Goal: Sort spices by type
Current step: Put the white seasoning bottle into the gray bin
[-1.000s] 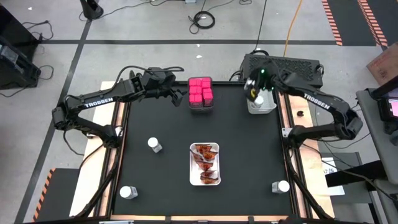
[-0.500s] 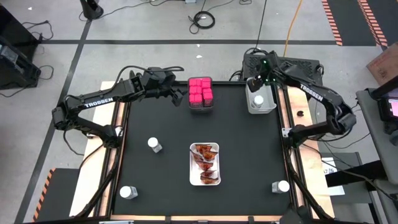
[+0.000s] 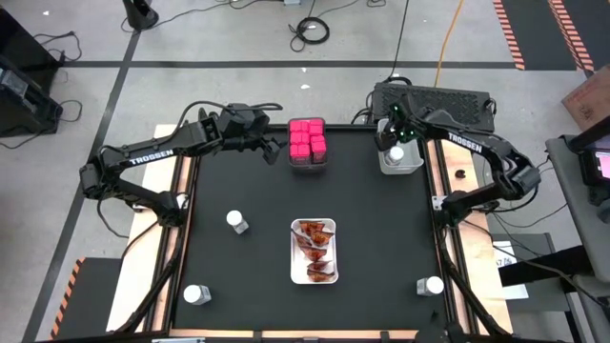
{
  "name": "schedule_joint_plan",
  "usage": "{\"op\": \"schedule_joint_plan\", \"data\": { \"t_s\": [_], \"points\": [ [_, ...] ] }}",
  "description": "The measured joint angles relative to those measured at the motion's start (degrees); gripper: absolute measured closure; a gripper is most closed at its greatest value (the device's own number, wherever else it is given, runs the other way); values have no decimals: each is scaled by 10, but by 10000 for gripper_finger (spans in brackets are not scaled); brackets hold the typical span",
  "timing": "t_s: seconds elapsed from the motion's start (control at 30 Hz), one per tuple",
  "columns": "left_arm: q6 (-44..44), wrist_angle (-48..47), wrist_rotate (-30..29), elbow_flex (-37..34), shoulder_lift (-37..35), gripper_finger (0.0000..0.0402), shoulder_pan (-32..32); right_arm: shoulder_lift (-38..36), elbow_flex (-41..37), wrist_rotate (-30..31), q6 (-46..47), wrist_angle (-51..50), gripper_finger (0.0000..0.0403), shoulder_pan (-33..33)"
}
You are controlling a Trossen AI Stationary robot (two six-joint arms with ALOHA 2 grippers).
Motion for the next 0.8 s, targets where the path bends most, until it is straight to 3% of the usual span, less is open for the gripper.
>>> {"op": "schedule_joint_plan", "data": {
  "t_s": [0.27,0.8],
  "points": [
    [0,2,0,0,0,80,0,-1,-20,-3,14,21,203,9],
    [-2,2,0,0,0,80,0,-2,7,-28,2,-1,120,21]
  ]
}}
